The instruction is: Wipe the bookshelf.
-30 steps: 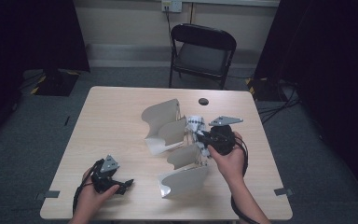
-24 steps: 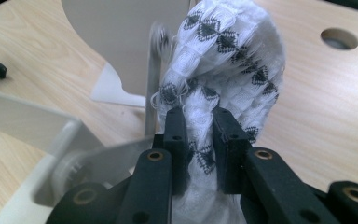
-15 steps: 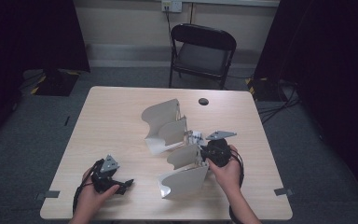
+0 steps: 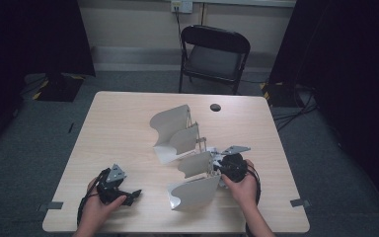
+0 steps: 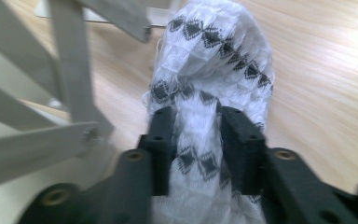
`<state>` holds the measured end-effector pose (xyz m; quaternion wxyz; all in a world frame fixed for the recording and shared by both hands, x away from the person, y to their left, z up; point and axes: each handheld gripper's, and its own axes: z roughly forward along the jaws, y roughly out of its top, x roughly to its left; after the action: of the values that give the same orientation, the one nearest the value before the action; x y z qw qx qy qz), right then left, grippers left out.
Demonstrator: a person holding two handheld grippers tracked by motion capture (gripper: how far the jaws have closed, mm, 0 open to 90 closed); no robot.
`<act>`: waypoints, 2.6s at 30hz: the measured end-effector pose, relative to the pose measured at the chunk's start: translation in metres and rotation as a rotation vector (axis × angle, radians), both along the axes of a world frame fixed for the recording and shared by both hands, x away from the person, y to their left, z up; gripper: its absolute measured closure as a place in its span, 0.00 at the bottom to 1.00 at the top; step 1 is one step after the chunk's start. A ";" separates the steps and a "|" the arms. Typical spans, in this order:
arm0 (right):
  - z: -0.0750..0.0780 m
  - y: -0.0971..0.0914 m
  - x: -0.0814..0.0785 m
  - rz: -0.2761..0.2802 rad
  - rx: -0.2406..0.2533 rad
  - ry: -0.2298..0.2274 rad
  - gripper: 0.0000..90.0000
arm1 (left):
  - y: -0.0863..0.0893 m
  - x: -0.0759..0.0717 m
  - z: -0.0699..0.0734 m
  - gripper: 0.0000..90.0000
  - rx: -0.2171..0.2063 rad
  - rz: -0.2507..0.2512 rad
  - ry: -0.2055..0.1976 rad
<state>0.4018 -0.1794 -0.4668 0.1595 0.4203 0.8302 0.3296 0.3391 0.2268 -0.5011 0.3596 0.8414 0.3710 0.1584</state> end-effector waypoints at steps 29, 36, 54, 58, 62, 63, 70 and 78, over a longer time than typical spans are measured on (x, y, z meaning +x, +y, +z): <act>-0.012 -0.021 -0.020 -0.079 0.063 0.064 0.90 | 0.000 0.000 0.000 0.06 0.004 -0.002 -0.002; 0.004 -0.024 -0.022 -0.092 0.085 0.049 0.92 | 0.000 0.000 0.000 0.06 0.004 -0.002 -0.001; 0.081 -0.023 -0.006 -0.096 0.144 -0.085 0.92 | 0.000 0.000 0.000 0.07 0.004 0.001 -0.002; 0.088 -0.014 0.003 -0.073 0.151 -0.103 0.92 | 0.000 0.000 0.000 0.07 0.004 0.000 -0.002; 0.081 0.000 0.005 -0.004 0.162 -0.107 0.92 | 0.000 0.000 0.000 0.07 0.004 0.000 -0.002; 0.073 0.003 0.005 0.016 0.174 -0.090 0.92 | 0.000 0.000 0.000 0.07 0.004 0.000 -0.002; 0.037 0.007 0.002 0.045 0.173 -0.023 0.92 | 0.000 0.000 0.000 0.07 0.004 0.000 -0.002; 0.006 0.002 0.002 0.042 0.129 0.036 0.92 | 0.000 0.000 0.000 0.07 0.004 0.001 -0.003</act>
<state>0.4038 -0.1777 -0.4611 0.1101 0.4178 0.8188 0.3781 0.3389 0.2271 -0.5008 0.3582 0.8419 0.3704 0.1604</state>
